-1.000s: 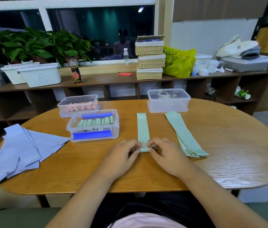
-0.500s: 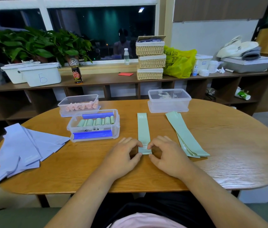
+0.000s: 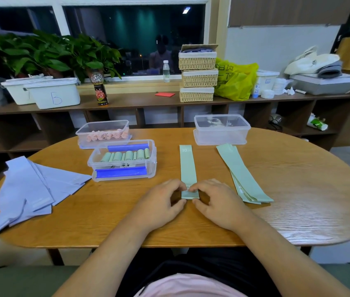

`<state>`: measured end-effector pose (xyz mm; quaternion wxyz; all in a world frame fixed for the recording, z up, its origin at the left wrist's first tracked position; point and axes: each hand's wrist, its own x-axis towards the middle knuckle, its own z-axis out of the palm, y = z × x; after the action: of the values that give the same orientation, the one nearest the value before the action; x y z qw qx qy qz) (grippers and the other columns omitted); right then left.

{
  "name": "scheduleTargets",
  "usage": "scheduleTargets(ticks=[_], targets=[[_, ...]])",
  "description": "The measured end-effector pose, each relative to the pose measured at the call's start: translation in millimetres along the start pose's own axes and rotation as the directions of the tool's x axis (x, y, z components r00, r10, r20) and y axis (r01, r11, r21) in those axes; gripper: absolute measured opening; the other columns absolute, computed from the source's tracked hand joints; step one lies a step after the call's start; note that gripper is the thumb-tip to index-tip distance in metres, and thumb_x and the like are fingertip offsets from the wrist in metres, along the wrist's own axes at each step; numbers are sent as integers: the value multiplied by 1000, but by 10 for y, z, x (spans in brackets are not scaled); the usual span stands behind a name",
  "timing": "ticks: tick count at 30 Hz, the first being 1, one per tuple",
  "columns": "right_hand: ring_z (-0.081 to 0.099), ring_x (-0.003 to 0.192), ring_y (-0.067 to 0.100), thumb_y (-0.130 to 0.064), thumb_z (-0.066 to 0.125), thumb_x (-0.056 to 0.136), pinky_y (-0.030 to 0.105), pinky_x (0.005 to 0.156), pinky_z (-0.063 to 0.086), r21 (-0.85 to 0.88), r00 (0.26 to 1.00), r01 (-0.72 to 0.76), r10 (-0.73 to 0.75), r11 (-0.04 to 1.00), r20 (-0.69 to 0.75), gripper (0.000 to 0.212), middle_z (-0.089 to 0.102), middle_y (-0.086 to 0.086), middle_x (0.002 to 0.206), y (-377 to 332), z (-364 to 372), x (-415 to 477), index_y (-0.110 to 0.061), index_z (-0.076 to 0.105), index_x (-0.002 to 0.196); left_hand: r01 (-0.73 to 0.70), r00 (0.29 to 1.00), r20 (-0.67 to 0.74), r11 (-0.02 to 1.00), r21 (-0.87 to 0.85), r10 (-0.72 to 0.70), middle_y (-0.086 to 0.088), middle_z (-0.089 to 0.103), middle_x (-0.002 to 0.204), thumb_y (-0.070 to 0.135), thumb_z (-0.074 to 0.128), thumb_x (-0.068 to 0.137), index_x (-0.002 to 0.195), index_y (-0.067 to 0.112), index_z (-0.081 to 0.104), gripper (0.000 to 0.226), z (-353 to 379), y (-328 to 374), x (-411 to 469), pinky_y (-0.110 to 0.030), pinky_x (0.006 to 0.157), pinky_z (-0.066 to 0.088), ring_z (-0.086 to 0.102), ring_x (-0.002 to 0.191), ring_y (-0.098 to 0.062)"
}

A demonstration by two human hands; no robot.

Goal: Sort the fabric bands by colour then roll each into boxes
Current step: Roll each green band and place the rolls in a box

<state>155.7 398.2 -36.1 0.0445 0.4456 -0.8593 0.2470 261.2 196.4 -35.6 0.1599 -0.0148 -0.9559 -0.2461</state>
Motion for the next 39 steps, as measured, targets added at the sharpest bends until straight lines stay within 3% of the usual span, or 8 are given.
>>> scheduleTargets(ticks=[7, 11, 13, 20, 25, 31, 35, 39], targets=[[53, 119, 0, -41, 59, 102, 34, 103, 46, 46, 1000, -2, 3, 999, -17, 29, 63, -27, 123, 13, 8, 1, -42, 59, 131, 3, 999, -35, 1000, 9, -3, 21, 65, 111, 33, 63, 103, 122, 37, 61, 19, 36, -15, 10, -30, 93, 50, 56, 108, 1], [55, 97, -1, -30, 56, 106, 28, 79, 43, 51, 998, -10, 13, 999, -65, 21, 59, -25, 101, 7, 31, 15, -41, 54, 124, 9, 999, -40, 1000, 30, -8, 22, 64, 108, 32, 57, 108, 125, 39, 58, 18, 41, 16, 31, -31, 88, 51, 55, 105, -1], [53, 90, 0, -29, 57, 105, 27, 75, 40, 36, 998, -10, 12, 999, -69, 20, 56, -23, 93, -7, 25, 12, -41, 54, 121, 12, 999, -40, 1000, 27, -11, 21, 64, 106, 32, 56, 108, 121, 39, 57, 15, 42, 17, 44, -34, 87, 52, 56, 103, -2], [58, 112, 0, -35, 63, 100, 35, 96, 53, 60, 999, -7, 10, 998, -49, 23, 67, -23, 117, -7, 16, 1, -41, 57, 122, 5, 999, -38, 999, 38, -4, 22, 60, 108, 43, 60, 105, 120, 41, 55, 16, 32, 10, 37, -34, 89, 53, 55, 106, -1], [58, 103, 1, -33, 61, 103, 36, 89, 53, 75, 998, -6, 11, 997, -58, 21, 62, -27, 104, -2, 22, 0, -41, 57, 122, 5, 1000, -30, 998, 57, -3, 22, 62, 114, 46, 61, 103, 124, 45, 53, 23, 39, -1, 43, -35, 93, 54, 57, 108, -1], [58, 92, 4, -35, 54, 106, 38, 78, 56, 55, 997, -3, 7, 998, -80, 15, 66, -14, 97, 19, 58, 36, -43, 52, 119, 27, 998, -49, 999, 22, -26, 18, 65, 106, 36, 59, 106, 121, 45, 54, 19, 70, -43, 87, -39, 88, 55, 59, 103, -4], [55, 102, 1, -32, 59, 106, 33, 86, 54, 87, 995, 3, 5, 996, -97, 13, 65, -19, 105, 49, 78, 43, -36, 62, 118, 0, 998, -65, 1000, 30, 2, 28, 58, 102, 32, 61, 106, 122, 36, 64, 17, 92, -47, 105, -35, 94, 51, 55, 106, -3], [52, 105, 0, -31, 65, 100, 30, 90, 51, 85, 995, 15, -7, 996, -97, 14, 62, -21, 105, 72, 87, 43, -34, 69, 113, -45, 997, -52, 997, 61, 48, 22, 61, 114, 33, 63, 103, 119, 35, 67, 16, 103, -83, 102, -36, 95, 50, 52, 110, -4]])
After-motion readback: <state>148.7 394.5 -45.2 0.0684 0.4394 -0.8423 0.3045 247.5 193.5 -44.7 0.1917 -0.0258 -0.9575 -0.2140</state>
